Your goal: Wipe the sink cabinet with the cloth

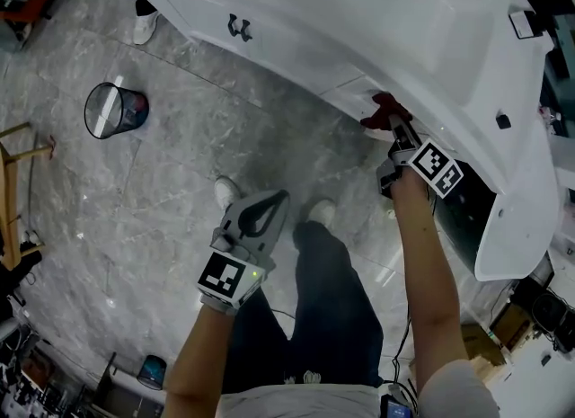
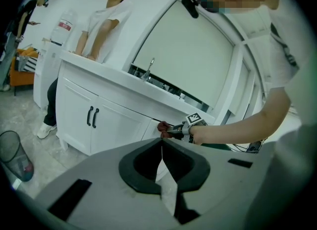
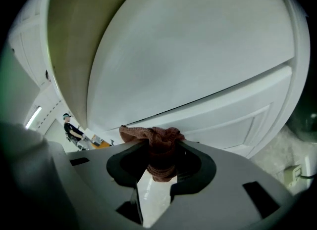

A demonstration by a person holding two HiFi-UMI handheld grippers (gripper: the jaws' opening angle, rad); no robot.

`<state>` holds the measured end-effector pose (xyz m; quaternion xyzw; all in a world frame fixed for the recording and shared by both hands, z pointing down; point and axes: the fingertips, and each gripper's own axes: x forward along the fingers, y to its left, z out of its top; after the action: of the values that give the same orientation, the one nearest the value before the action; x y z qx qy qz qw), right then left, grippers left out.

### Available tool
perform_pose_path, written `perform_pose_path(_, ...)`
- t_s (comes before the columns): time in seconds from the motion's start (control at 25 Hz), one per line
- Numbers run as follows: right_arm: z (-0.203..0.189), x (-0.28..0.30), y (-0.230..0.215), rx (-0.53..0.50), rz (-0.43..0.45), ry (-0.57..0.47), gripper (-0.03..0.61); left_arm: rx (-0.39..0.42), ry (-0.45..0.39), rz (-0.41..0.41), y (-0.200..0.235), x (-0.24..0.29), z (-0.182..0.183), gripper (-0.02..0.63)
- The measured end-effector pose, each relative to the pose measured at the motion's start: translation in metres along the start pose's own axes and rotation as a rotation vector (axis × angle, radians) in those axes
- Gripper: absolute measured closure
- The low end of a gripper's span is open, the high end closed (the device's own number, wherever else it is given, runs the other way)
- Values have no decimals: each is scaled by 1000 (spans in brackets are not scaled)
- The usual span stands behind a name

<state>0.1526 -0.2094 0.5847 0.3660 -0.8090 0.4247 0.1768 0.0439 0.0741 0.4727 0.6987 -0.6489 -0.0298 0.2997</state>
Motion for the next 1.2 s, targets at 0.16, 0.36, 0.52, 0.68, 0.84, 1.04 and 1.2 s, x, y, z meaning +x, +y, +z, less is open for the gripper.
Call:
perform_pose_path(0.16, -7, 17, 13, -5, 7, 11, 442, -17, -2, 23, 13, -9, 0, 603)
perform_pose_path(0.36, -11, 26, 15, -24, -11, 5, 442, -18, -6, 37, 24, -14, 1, 603)
perform_pose_path(0.52, -17, 35, 7, -16, -37, 4, 442, -16, -4, 33, 28, -12, 0, 603)
perform_pose_path(0.68, -27, 49, -6, 5, -61, 3, 442, -10, 10, 27, 36, -5, -4, 603)
perform_pose_path(0.84, -34, 60, -8, -19, -72, -29, 443, 7, 17, 26, 48, 3, -6, 603)
perform_pose_path(1.04, -45, 70, -13, 29, -67, -39, 443, 25, 20, 16, 54, 10, -3, 603)
perform_pose_path(1.2, -51, 75, -21, 54, -73, -67, 443, 41, 29, 0, 54, 16, -5, 603)
